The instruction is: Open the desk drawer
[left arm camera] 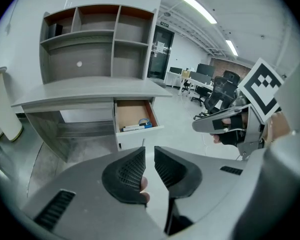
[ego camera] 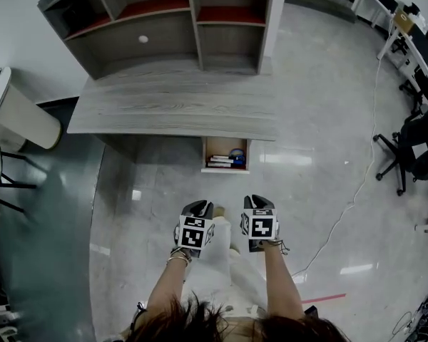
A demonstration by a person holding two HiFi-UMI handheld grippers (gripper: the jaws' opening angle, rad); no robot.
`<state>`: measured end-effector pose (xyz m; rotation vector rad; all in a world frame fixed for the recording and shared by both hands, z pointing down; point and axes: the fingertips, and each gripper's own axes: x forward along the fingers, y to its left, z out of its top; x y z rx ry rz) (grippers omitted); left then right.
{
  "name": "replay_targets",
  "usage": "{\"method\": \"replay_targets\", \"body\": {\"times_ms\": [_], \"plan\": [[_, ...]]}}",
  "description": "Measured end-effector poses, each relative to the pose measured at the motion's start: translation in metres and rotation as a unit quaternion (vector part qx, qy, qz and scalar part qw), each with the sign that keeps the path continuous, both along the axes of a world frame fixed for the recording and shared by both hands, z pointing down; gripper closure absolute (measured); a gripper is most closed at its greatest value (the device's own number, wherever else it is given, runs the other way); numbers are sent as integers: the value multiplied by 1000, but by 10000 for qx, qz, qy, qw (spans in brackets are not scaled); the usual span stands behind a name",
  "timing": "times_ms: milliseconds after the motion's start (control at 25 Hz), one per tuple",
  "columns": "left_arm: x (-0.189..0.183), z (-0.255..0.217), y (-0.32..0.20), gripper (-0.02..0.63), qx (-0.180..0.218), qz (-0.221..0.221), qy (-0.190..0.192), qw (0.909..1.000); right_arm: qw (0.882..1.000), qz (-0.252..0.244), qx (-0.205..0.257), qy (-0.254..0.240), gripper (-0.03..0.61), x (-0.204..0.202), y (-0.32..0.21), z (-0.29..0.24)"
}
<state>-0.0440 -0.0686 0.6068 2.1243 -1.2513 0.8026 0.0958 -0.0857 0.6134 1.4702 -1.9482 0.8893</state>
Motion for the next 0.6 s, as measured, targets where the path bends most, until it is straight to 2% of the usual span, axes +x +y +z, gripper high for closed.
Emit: {"method": "replay_targets", "body": {"times_ms": [200,600], "plan": [[7,-18,18,557,99,58,-49,9999,9997,-68,219,-9,505,-2,11,-20],[11,-59,44,558,602,-9,-122,9981,9983,-268,526,-27,505,-5,38,-42]]}}
